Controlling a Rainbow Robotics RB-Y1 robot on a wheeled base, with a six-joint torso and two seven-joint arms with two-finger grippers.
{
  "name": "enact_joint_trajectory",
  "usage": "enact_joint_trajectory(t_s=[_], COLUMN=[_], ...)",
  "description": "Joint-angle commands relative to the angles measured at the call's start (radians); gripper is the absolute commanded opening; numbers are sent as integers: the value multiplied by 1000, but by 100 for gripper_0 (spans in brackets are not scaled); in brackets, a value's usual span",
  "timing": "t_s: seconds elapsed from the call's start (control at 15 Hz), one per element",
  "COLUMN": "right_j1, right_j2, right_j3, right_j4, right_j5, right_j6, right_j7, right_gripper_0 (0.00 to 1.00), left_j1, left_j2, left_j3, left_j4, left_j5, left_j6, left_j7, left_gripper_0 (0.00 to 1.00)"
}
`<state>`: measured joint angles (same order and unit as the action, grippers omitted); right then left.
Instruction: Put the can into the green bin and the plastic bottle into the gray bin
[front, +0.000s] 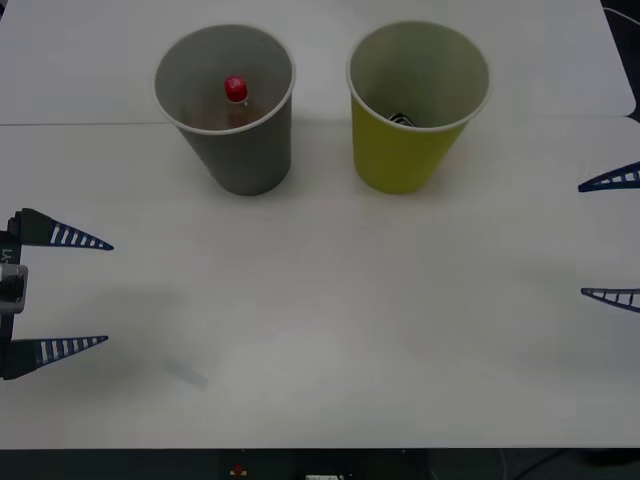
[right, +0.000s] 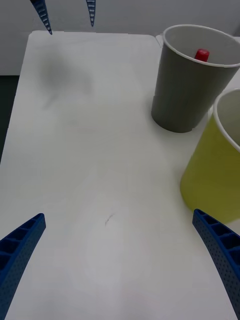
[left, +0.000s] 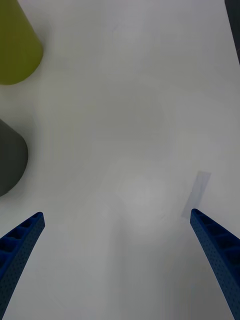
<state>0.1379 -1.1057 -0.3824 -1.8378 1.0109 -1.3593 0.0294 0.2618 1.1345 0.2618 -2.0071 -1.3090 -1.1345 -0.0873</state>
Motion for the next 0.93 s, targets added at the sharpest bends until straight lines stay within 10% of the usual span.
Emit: enact_joint_trajectory(t_s=[0.07,0.93], right_j1=[74,129], right_j2=[15,20], right_j3=[-4,-3], right_j4=[0,3], right_j5=[0,158], right_j6=[0,-38], right_j7=[99,139], right_gripper_0=[100,100], left_j1=[0,0], left_j2=[0,0], left_j3=[0,0], left_j4=[0,0], left_j5=[0,0], left_j6=[0,0], left_j7=[0,0], left_gripper_0=[100,100])
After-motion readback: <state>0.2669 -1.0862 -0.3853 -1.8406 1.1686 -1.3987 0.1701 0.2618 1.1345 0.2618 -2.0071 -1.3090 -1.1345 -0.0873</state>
